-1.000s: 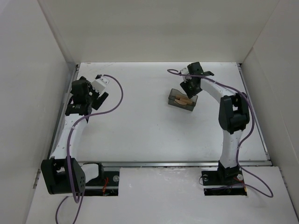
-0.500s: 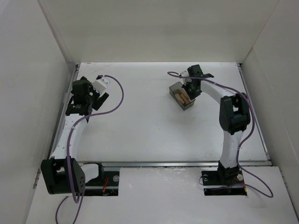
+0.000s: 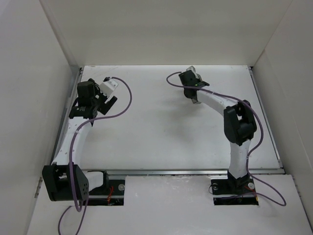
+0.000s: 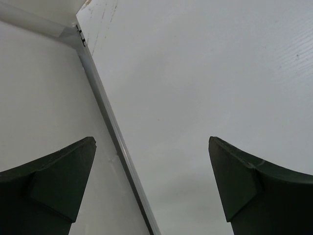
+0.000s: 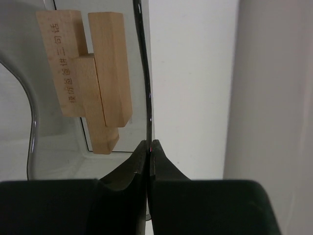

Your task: Build the wood block tower

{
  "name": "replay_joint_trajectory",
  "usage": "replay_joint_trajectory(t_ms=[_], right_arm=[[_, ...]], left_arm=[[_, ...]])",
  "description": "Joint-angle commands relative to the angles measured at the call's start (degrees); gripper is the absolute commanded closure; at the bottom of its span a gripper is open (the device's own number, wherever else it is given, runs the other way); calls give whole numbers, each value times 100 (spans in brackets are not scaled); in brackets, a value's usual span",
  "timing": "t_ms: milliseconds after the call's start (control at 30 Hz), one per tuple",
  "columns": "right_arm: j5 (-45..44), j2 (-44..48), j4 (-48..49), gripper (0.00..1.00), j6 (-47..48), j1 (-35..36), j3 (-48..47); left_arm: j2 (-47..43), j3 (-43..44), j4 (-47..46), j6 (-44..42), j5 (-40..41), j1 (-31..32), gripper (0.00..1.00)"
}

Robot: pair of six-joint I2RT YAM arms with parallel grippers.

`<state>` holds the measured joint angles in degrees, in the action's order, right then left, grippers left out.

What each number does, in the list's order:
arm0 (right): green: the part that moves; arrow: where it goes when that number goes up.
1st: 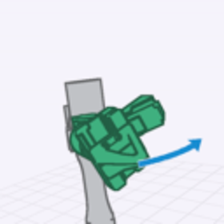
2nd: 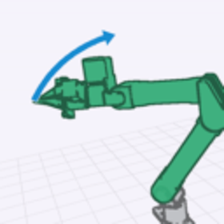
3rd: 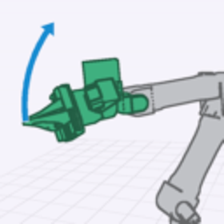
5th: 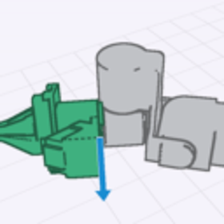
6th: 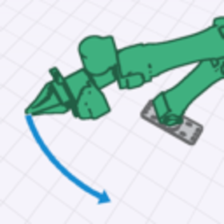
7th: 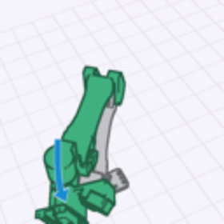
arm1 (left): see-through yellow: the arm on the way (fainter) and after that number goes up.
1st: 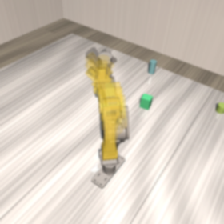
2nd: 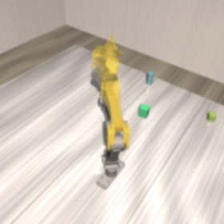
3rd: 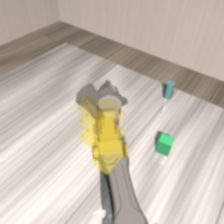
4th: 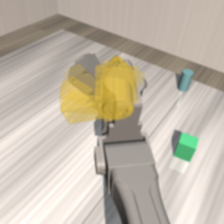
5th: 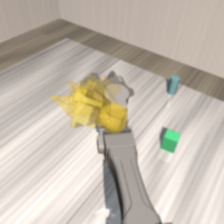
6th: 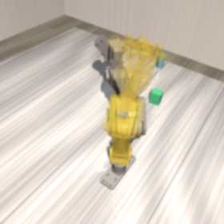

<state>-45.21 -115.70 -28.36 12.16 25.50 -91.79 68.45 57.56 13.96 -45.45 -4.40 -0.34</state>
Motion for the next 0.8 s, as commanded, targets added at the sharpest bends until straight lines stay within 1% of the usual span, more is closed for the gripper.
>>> replay_joint_trajectory(t_ms=[0,133,167,233,267,333,367,400,433,467,500,533,567,633,667,700,733,767], right_arm=[[-2287,-364,656,100,-144,350,12],[-2265,-743,183,100,-662,771,-382],[-2212,-796,-1,91,-715,842,-453],[-2072,-875,-73,83,-715,1052,-532],[-2071,-875,-73,68,-715,1106,-533],[-1887,-928,-73,50,-645,1194,-533],[-1790,-928,-73,44,-593,1273,-585],[-1685,-928,-73,33,-592,1274,-586],[-1545,-806,-73,29,-592,1335,-586],[-1204,-718,-73,24,-592,1335,-586],[-992,-613,-73,16,-592,1335,-586],[-746,-368,-73,12,-592,1335,-638],[-221,-244,-73,9,-592,1248,-639],[448,-76,-291,6,-654,932,-901],[861,-76,-432,6,-706,783,-1041],[1544,-76,-573,6,-707,642,-1182],[1811,-128,-853,6,-776,388,-1453],[2075,-294,-1021,6,-777,290,-1595]], left_arm=[[46,212,-104,107,-17,87,0],[99,212,-156,107,36,148,0],[99,212,-156,107,36,148,0],[99,212,-156,107,88,148,0],[99,212,-226,107,89,148,0],[99,159,-227,107,89,148,0],[99,159,-227,107,89,148,0],[99,107,-227,107,89,148,0],[99,106,-227,46,89,148,0],[99,106,-227,45,141,200,0],[99,45,-227,-24,142,201,0],[99,45,-227,-25,194,201,0],[99,45,-227,-77,194,201,0],[99,-7,-227,-78,194,254,0],[99,-8,-227,-78,194,254,0],[99,-8,-227,-78,142,254,0],[99,-8,-227,-78,142,254,0],[99,-8,-227,-78,142,254,0]])
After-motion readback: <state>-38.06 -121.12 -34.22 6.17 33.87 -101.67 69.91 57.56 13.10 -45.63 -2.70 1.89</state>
